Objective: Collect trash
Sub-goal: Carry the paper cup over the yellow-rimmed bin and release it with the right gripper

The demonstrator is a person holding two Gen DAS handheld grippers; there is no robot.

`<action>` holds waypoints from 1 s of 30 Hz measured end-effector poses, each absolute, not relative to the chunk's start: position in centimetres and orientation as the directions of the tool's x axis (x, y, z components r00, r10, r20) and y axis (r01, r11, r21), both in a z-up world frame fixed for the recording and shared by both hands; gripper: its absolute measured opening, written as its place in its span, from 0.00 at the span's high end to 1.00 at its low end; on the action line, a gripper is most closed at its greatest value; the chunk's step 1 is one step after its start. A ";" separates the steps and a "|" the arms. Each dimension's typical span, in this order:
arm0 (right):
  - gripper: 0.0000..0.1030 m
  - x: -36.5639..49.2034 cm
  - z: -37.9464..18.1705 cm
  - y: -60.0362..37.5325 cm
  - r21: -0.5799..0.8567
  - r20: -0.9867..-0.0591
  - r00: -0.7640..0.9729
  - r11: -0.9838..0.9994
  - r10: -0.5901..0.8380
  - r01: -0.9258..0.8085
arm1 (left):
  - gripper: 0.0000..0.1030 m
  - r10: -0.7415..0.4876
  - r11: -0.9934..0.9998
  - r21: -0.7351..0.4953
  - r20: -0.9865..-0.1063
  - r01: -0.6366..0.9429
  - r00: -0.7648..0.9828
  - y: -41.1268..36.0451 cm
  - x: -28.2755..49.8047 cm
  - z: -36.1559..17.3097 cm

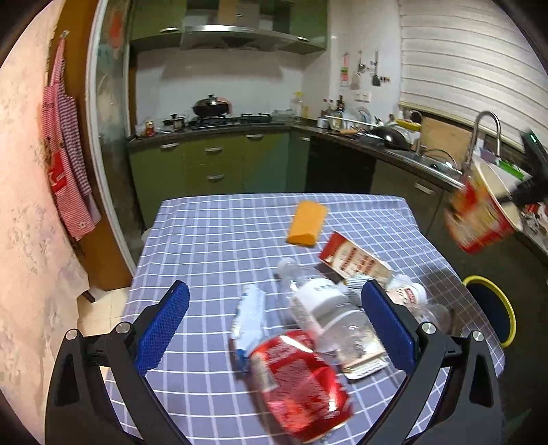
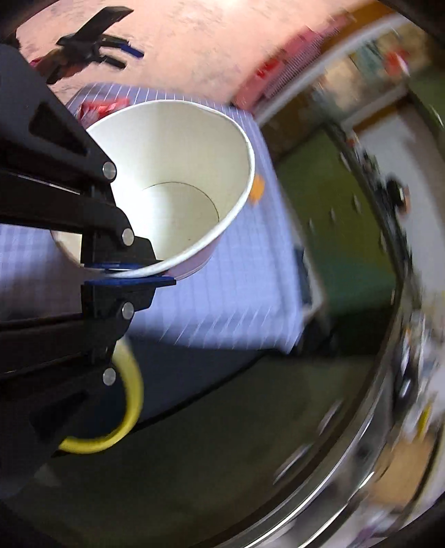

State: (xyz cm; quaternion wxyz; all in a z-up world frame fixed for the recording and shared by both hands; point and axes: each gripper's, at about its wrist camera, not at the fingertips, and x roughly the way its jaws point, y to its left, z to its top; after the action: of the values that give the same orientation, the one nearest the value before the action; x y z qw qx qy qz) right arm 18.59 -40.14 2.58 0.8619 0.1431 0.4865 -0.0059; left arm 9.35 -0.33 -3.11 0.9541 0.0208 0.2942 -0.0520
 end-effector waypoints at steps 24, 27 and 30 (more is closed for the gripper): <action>0.90 13.6 -23.1 -52.8 0.136 -0.979 0.194 0.891 0.055 0.432 | 0.04 -0.131 0.984 0.014 -0.618 0.177 0.775 -5.8 9.2 -3.5; 0.89 13.6 -23.5 -53.0 0.105 -0.983 0.183 0.894 0.026 0.435 | 0.04 -0.135 0.983 0.015 -0.624 0.185 0.770 -6.0 9.4 -3.5; 0.84 13.8 -22.8 -52.6 0.110 -0.979 0.204 0.897 0.023 0.428 | 0.04 -0.143 0.981 0.013 -0.631 0.195 0.763 -6.1 9.8 -3.6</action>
State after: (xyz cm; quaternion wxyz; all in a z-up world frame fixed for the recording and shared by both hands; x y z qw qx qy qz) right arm 13.82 -52.61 -22.83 0.7540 0.1828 0.6165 -0.1341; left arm 9.84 -6.10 -3.56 0.9380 0.0390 0.3324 -0.0900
